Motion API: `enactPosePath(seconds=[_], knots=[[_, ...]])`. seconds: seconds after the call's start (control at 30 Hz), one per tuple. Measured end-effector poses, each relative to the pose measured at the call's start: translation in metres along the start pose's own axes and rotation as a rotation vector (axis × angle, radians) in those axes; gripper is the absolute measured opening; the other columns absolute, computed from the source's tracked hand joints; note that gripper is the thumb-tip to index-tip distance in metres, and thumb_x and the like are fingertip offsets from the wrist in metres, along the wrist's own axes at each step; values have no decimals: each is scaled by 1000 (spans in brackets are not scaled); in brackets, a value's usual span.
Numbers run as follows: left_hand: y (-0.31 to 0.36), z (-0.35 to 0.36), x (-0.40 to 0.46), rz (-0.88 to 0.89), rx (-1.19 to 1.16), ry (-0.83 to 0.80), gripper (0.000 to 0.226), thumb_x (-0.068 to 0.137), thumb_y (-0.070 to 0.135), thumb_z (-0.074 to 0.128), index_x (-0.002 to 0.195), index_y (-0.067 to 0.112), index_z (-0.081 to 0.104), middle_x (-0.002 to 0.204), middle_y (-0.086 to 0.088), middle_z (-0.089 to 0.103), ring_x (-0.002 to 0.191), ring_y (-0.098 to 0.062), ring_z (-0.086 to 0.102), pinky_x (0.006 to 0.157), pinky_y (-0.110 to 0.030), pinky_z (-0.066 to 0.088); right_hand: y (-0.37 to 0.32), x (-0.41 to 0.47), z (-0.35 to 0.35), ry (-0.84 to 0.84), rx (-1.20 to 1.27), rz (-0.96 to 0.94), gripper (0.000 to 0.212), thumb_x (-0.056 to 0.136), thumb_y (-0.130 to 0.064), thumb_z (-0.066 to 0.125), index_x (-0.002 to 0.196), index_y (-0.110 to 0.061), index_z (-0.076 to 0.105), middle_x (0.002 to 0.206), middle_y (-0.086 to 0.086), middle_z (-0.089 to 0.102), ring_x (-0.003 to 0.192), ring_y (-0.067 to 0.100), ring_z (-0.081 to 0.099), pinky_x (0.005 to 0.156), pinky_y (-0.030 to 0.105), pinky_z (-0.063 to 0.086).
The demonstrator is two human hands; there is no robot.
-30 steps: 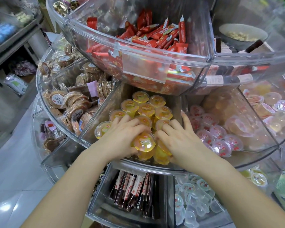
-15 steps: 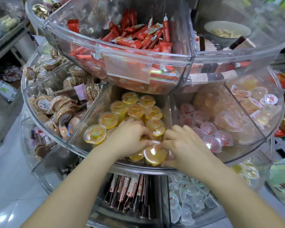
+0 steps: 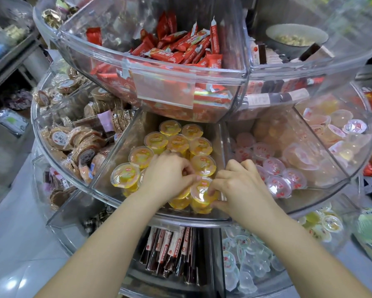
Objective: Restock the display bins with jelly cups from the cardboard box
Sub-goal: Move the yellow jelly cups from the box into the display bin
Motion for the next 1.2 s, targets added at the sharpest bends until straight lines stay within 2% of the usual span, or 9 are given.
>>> enactPosePath(seconds=[0.13,0.3,0.4,0.5,0.63,0.73,0.87,1.03,1.2], knots=[[-4,3,-6,31,-118,-44,23,73,54,66,84,34,68,85,16,49,96,-12,44,86,-33,37,2,0,2,-95,45,6,31,45,-42,88,67,-28,71,64,-9,64,69,19,51,66,32,30],[-3,-11,-13,85,-69,54,27,74,50,66,90,29,67,95,11,59,94,-13,44,87,-31,36,4,0,2,-195,93,5,30,67,-50,74,89,-29,73,81,-10,65,81,15,39,72,30,20],[-30,-42,-24,-21,-260,202,11,79,31,69,88,25,67,85,11,58,87,-12,49,77,-22,33,3,1,-9,-101,80,-10,26,59,-42,84,76,-26,75,69,-11,64,69,17,48,66,30,30],[-63,-65,-39,-152,-270,295,9,80,17,68,89,22,68,85,7,61,85,-11,54,73,-18,33,-3,5,-15,-23,111,-42,23,55,-35,87,71,-25,74,63,-10,63,62,18,53,58,29,34],[-78,-68,-51,-170,-156,234,17,82,16,67,98,19,68,95,5,63,93,-12,56,80,-17,34,-16,17,-9,-56,178,-87,23,58,-32,87,76,-23,75,69,-9,64,66,19,56,57,30,43],[-75,-54,-54,-119,-34,105,34,86,29,62,118,19,61,120,3,60,115,-14,51,95,-21,32,-26,30,0,-126,217,-100,30,67,-33,80,94,-21,74,89,-3,69,86,23,60,73,38,52],[-66,-39,-47,-42,34,17,54,89,36,55,138,14,43,148,-6,38,136,-19,33,108,-18,14,-38,46,19,-254,208,-130,54,83,-51,57,132,-30,48,144,-9,41,130,16,37,107,33,32],[-69,-22,-41,-10,55,-145,52,95,36,45,143,21,32,156,1,17,145,-13,9,117,-38,12,-35,49,32,-309,170,-118,62,88,-56,44,143,-32,30,154,-10,25,138,12,27,113,26,12],[-70,-25,-35,-23,-7,-133,54,95,31,47,144,18,30,157,0,16,145,-11,9,117,-33,11,-35,50,35,-323,170,-120,66,88,-56,44,145,-30,24,156,-10,18,141,8,19,114,25,3]])
Point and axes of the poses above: each hand's wrist, its own x-axis towards the middle knuckle, its own z-axis out of the palm, y = z × x, the point moved 6 cm from there along x, towards the middle knuckle
